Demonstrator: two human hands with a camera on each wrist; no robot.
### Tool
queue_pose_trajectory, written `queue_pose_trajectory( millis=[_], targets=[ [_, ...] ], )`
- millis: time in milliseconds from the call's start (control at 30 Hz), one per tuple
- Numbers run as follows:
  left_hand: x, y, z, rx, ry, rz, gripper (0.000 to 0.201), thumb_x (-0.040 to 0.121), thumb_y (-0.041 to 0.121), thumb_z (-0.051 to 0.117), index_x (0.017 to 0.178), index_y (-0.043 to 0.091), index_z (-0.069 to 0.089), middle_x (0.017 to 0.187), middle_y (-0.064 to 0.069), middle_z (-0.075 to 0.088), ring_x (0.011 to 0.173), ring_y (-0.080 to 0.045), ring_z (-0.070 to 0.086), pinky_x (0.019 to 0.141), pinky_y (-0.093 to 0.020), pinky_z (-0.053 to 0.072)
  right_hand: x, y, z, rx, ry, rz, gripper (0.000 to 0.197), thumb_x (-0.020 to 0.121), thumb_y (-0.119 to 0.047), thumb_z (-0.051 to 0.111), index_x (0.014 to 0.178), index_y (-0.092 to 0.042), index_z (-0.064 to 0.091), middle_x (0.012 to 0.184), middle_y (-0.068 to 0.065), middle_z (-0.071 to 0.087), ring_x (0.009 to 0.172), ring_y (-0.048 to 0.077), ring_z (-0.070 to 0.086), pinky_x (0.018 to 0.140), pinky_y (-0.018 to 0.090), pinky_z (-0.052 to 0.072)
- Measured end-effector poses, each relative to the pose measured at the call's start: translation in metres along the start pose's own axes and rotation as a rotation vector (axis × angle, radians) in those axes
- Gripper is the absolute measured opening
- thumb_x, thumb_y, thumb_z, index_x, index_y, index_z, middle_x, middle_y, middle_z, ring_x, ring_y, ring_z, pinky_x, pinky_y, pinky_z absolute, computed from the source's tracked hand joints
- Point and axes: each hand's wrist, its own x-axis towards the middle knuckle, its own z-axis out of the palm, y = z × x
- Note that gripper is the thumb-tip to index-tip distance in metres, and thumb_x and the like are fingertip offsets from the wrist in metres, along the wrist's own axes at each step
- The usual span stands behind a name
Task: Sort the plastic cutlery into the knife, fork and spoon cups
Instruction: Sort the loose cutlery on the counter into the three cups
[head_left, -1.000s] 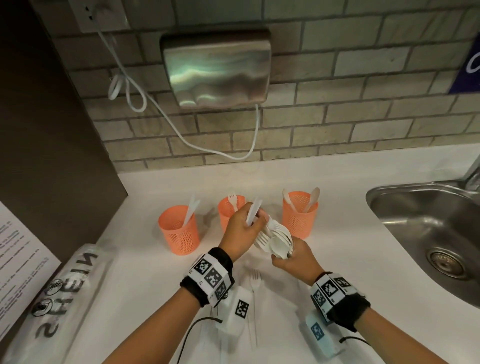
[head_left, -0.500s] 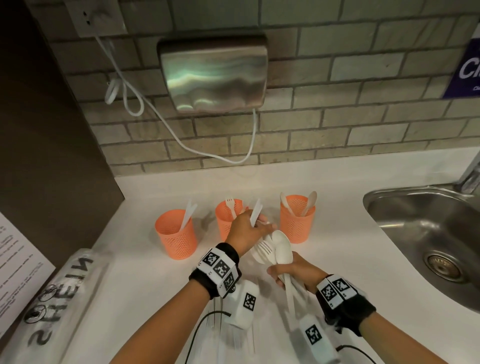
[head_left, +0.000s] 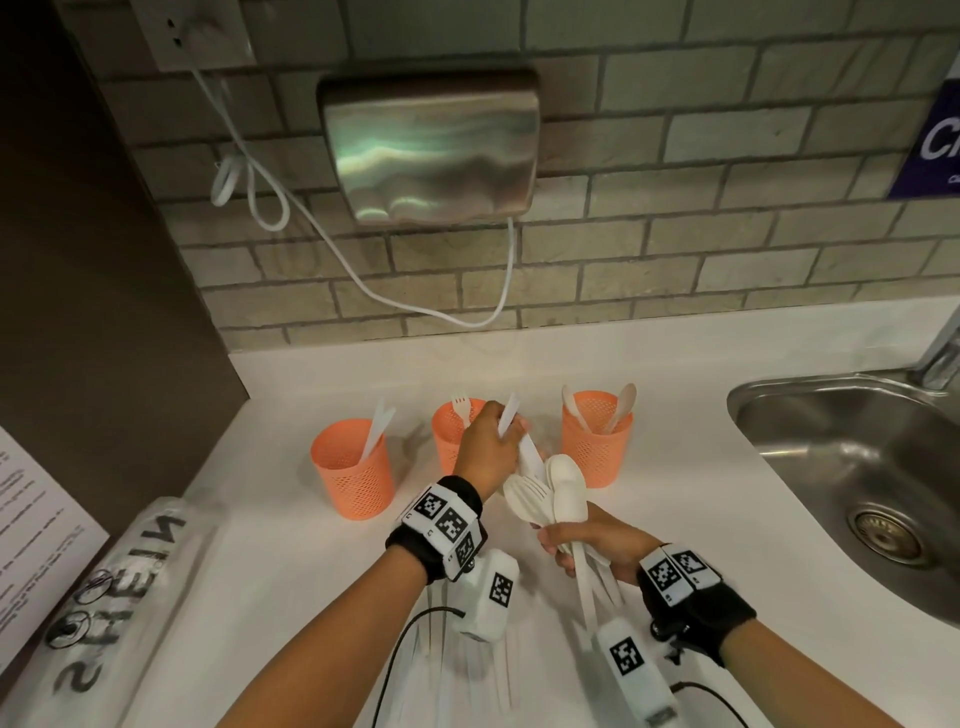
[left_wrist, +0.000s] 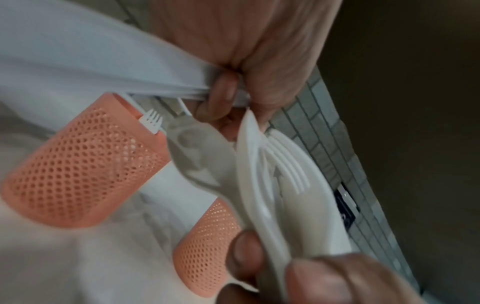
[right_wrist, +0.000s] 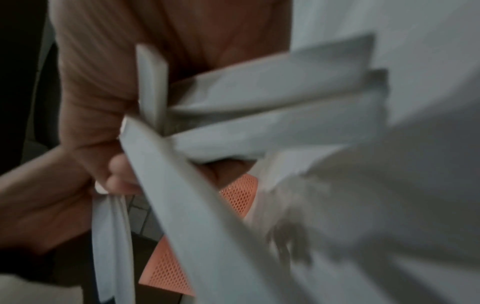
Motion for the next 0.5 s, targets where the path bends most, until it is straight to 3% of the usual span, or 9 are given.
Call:
queue_pose_trajectory(
  millis=[133, 233, 267, 367, 433, 500],
  targets=[
    [0.002, 0.007, -0.006, 0.085, 0.018, 0.1, 0.012, 0.091, 0.018, 0.057, 0.087, 0.007, 0.058, 0.077, -0.001, 0.059, 0.071, -0.018, 0.054, 0.07, -0.03, 0.044, 0.0, 0.005, 0.004, -0.052, 0.077, -0.023, 0.018, 0.063, -0.01, 0.069, 0.078, -0.007, 0.058, 0.06, 0.002, 0.058, 0.04, 0.009, 0.047, 0.041, 0.019, 0.041],
    [0.001, 0.008, -0.012, 0.056, -0.163, -0.016, 0.029, 0.083, 0.016, 0.068, 0.059, 0.014, 0.052, 0.058, 0.0, 0.049, 0.057, -0.015, 0.047, 0.061, -0.026, 0.038, 0.0, 0.008, 0.006, -0.052, 0.125, -0.081, 0.017, 0.066, -0.009, 0.071, 0.078, -0.006, 0.058, 0.056, 0.003, 0.056, 0.038, 0.009, 0.047, 0.041, 0.019, 0.041],
    [0.0, 0.008, -0.012, 0.059, -0.198, -0.044, 0.031, 0.082, 0.015, 0.069, 0.057, 0.013, 0.051, 0.059, -0.001, 0.05, 0.058, -0.015, 0.047, 0.062, -0.026, 0.038, 0.0, 0.008, 0.006, -0.057, 0.139, -0.097, 0.016, 0.07, -0.006, 0.072, 0.077, -0.006, 0.057, 0.053, 0.002, 0.056, 0.038, 0.009, 0.048, 0.041, 0.019, 0.042],
    [0.002, 0.018, -0.014, 0.0, -0.109, -0.02, 0.014, 0.089, 0.013, 0.06, 0.076, 0.008, 0.057, 0.074, -0.009, 0.06, 0.061, -0.017, 0.052, 0.063, -0.025, 0.041, 0.001, 0.009, 0.005, -0.103, 0.182, -0.126, 0.015, 0.08, 0.0, 0.067, 0.075, -0.008, 0.056, 0.05, -0.001, 0.056, 0.038, 0.008, 0.048, 0.043, 0.019, 0.042],
    [0.009, 0.029, -0.019, -0.123, 0.007, -0.003, 0.015, 0.094, 0.015, 0.05, 0.079, 0.014, 0.052, 0.077, -0.012, 0.066, 0.05, -0.006, 0.054, 0.053, -0.019, 0.04, 0.0, 0.009, 0.004, -0.13, 0.195, -0.144, 0.016, 0.08, 0.001, 0.066, 0.075, -0.009, 0.056, 0.047, -0.003, 0.056, 0.038, 0.008, 0.048, 0.043, 0.019, 0.042],
    [0.013, 0.035, -0.023, -0.193, 0.03, -0.019, 0.017, 0.096, 0.019, 0.048, 0.08, 0.016, 0.05, 0.073, -0.008, 0.067, 0.039, 0.001, 0.052, 0.044, -0.013, 0.037, -0.001, 0.006, 0.005, -0.143, 0.198, -0.163, 0.015, 0.081, 0.002, 0.066, 0.076, -0.009, 0.056, 0.045, -0.005, 0.055, 0.038, 0.007, 0.047, 0.043, 0.018, 0.041]
  ],
)
